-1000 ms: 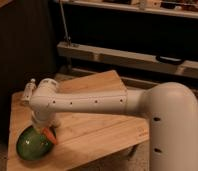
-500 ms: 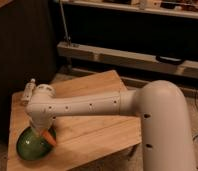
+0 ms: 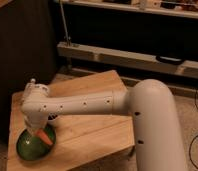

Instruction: Place the pepper in the ceramic bowl

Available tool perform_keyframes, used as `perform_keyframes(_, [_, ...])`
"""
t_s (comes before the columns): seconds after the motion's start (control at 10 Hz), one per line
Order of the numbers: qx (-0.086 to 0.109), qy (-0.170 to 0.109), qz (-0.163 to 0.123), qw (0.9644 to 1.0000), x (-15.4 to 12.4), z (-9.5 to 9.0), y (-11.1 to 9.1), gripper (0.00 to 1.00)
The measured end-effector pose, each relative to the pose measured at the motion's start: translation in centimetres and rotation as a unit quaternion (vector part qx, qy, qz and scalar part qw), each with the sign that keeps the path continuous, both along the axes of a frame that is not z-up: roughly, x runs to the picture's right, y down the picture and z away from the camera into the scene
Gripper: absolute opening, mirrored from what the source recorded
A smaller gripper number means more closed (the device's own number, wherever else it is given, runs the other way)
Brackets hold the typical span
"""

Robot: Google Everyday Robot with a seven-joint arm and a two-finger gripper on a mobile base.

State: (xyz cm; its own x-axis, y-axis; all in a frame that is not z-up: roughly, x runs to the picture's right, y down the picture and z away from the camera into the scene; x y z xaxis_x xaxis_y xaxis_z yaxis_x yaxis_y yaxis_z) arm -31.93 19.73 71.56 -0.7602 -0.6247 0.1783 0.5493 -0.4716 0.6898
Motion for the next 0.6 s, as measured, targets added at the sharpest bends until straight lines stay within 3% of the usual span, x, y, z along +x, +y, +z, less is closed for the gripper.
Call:
perform_keyframes(0.2, [-0.004, -0.013, -0.012, 0.9998, -0.9, -0.2, 0.5, 0.79])
perform_keyframes(0.6, [-0.005, -0.031, -0.027, 0.9991, -1.6, -0.5, 1.1, 0.80])
